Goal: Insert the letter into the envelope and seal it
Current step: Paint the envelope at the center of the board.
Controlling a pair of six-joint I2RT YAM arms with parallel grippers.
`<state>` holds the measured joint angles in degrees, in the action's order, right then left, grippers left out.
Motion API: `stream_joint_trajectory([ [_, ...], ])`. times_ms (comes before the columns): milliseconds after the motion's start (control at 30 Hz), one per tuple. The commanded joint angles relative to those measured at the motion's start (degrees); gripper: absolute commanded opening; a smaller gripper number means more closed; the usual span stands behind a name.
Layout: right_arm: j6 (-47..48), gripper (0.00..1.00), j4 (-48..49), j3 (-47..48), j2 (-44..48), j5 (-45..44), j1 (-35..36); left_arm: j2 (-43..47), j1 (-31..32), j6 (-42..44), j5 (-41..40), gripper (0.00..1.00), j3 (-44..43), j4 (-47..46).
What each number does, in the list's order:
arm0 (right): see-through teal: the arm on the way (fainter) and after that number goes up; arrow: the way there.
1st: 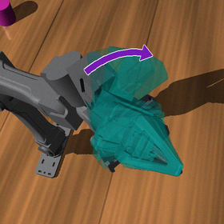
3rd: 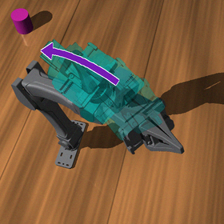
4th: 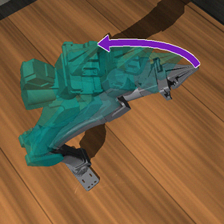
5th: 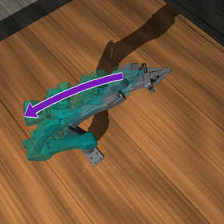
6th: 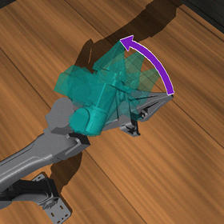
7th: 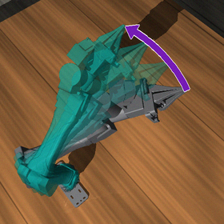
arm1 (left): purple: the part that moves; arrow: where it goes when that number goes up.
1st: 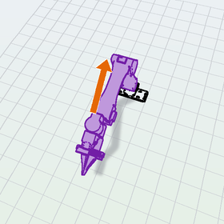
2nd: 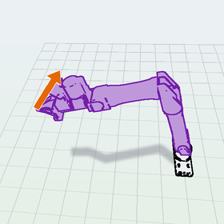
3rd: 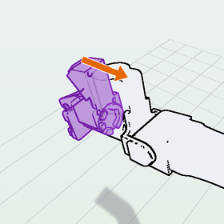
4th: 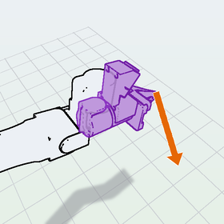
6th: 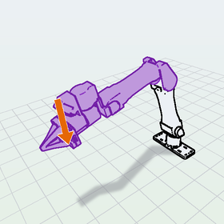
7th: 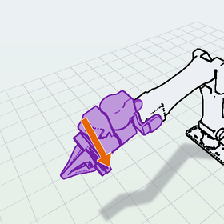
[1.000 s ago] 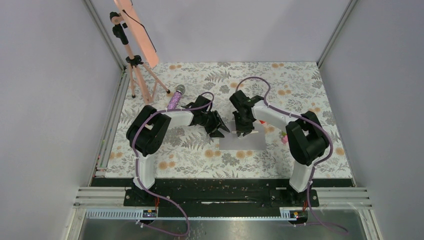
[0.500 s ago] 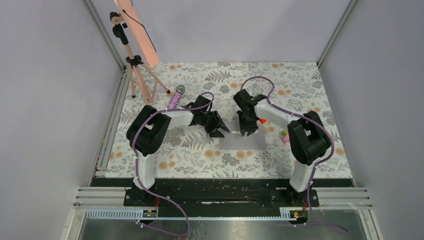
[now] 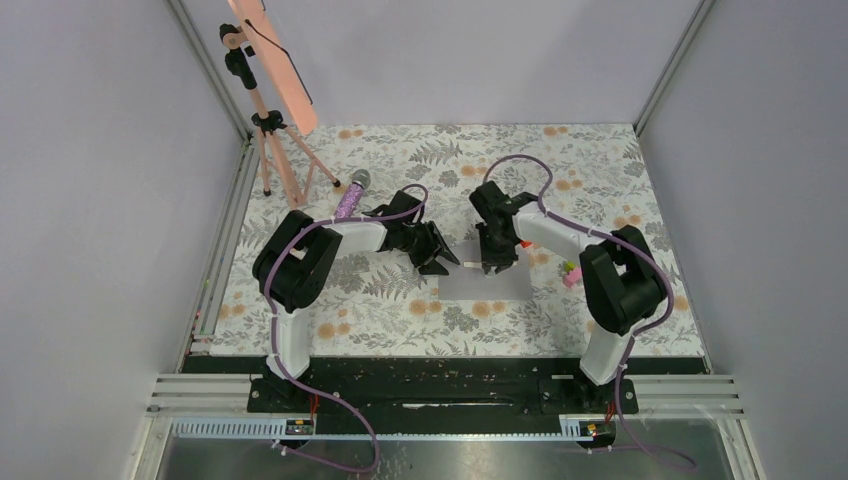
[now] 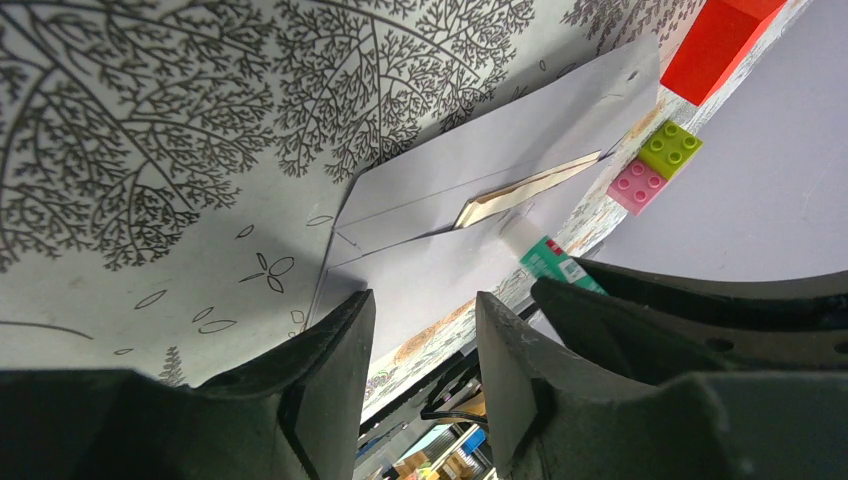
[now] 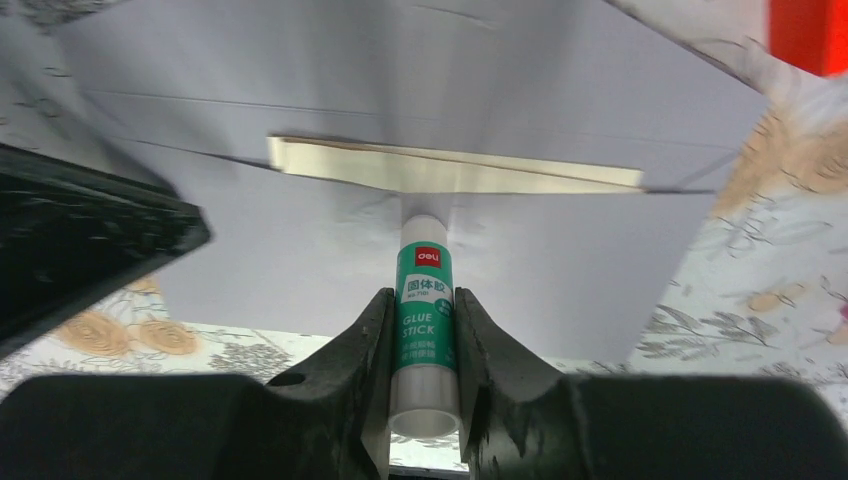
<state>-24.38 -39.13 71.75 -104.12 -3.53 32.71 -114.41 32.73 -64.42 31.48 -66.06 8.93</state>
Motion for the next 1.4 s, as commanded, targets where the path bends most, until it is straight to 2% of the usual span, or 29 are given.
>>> stream_joint_trajectory([
  [0,1.50,0.00,-2.89,-5.27,1.85,-4.97,-2.20,-2.41,0.05,1.32,-3.01,0.44,1.35,3.97],
  [133,0.48,0.00,-2.81,-4.56,1.14,-2.54,-1.98,-2.36,0.03,1.23,-3.08,0.44,1.60,3.66],
  [400,-1.41,0.00,-3.90,7.18,-4.95,1.00,3.69,-2.09,0.05,1.10,-3.14,0.44,2.00,3.64],
  [500,-1.46,0.00,-3.92,8.44,-5.55,1.07,4.07,-1.96,0.05,1.05,-3.19,0.44,2.14,3.60],
  [600,-0.40,0.00,-4.55,6.80,-4.97,-2.21,3.51,-2.23,0.05,1.05,-3.17,0.44,1.98,3.64],
  [833,0.43,0.00,-2.84,-4.04,1.13,-3.38,-3.40,-2.52,0.05,0.88,-2.84,0.44,2.10,3.12],
  [967,0.76,0.00,-2.88,-5.63,2.15,-4.24,-4.16,-2.40,0.04,1.04,-2.76,0.44,2.11,3.06],
  [1100,-0.49,0.00,-2.35,-2.35,0.21,0.32,-2.98,-2.25,0.05,1.01,-2.80,0.44,2.18,3.10],
  [1367,-1.14,0.00,-4.14,8.15,-5.61,1.45,3.97,-1.98,0.05,1.05,-3.06,0.44,1.86,3.76],
])
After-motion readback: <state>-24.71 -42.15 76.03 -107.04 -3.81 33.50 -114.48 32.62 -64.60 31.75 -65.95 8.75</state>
